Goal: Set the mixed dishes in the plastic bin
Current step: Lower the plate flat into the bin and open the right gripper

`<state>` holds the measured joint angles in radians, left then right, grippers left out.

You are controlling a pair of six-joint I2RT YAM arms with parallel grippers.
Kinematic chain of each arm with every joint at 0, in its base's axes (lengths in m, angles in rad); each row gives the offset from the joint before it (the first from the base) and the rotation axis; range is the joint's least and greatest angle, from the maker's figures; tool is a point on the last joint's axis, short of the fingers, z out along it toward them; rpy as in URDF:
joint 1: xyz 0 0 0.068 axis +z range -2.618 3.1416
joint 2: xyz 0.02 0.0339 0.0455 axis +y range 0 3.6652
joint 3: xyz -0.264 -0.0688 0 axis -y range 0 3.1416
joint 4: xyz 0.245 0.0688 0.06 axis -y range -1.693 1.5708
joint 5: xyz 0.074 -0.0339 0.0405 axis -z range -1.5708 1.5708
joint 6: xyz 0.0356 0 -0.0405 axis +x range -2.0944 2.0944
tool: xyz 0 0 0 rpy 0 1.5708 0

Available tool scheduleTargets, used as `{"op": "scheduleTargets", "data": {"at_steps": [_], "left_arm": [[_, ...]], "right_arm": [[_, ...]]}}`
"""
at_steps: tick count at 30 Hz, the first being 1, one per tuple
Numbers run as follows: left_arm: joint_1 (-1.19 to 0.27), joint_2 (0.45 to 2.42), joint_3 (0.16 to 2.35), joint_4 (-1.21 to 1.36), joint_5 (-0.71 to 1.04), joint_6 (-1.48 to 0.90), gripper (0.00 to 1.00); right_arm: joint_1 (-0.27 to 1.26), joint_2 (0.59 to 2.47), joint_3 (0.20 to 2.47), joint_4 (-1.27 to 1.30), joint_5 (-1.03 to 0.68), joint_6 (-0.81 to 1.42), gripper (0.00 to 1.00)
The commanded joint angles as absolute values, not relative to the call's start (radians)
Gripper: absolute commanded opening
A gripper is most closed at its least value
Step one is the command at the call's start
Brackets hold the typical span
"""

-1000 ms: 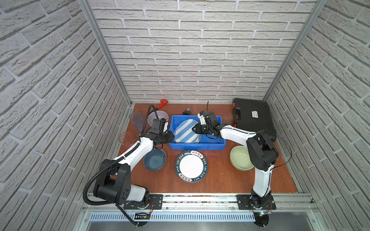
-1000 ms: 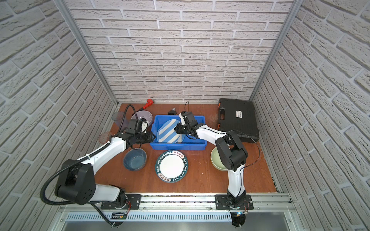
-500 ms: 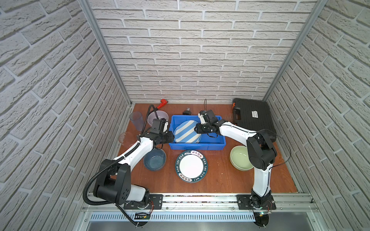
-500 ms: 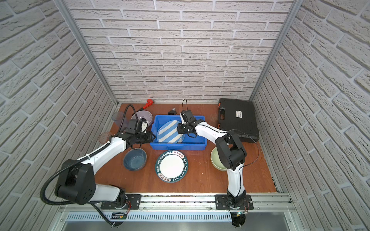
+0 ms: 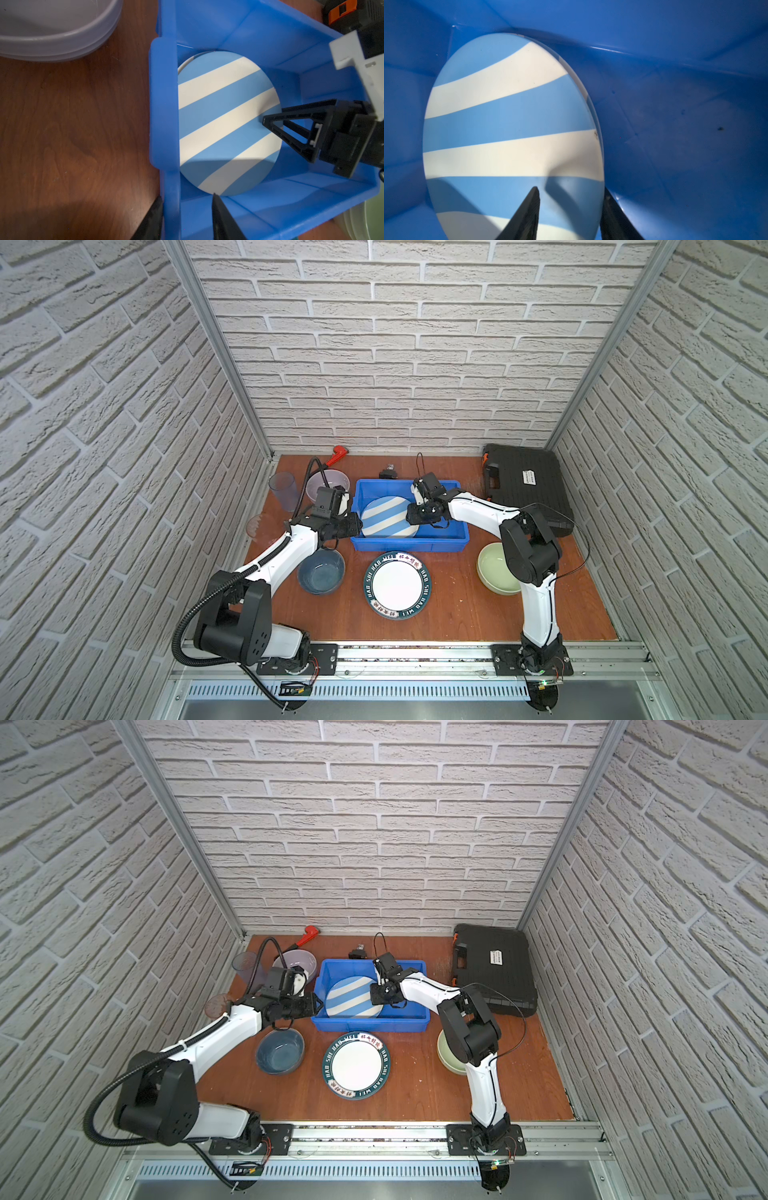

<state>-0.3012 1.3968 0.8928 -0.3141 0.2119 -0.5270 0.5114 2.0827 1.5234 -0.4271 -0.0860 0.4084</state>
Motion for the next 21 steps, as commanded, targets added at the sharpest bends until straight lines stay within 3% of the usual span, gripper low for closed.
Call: {"op": "scheduleTargets", "data": {"at_steps": [1, 9, 12, 21], "left_arm": [[-0.298, 1.397, 0.903, -0.284, 0.242, -0.528, 0.40], [-0.299, 1.391, 0.901, -0.284, 0.244, -0.529, 0.39], [-0.300, 1.387, 0.903, -0.288, 0.244, -0.530, 0.39], [-0.299, 1.379, 0.906, -0.295, 0.242, -0.531, 0.40]], "right_arm": [[0.514, 2.092, 1.548, -0.440, -0.068, 0.394, 0.51], [0.520, 2.112, 1.572, -0.475, -0.023, 0.391, 0.57], [0.524, 2.121, 1.578, -0.477, -0.023, 0.398, 0.64], [0.554, 2.165, 1.621, -0.483, -0.040, 0.411, 0.68]]}}
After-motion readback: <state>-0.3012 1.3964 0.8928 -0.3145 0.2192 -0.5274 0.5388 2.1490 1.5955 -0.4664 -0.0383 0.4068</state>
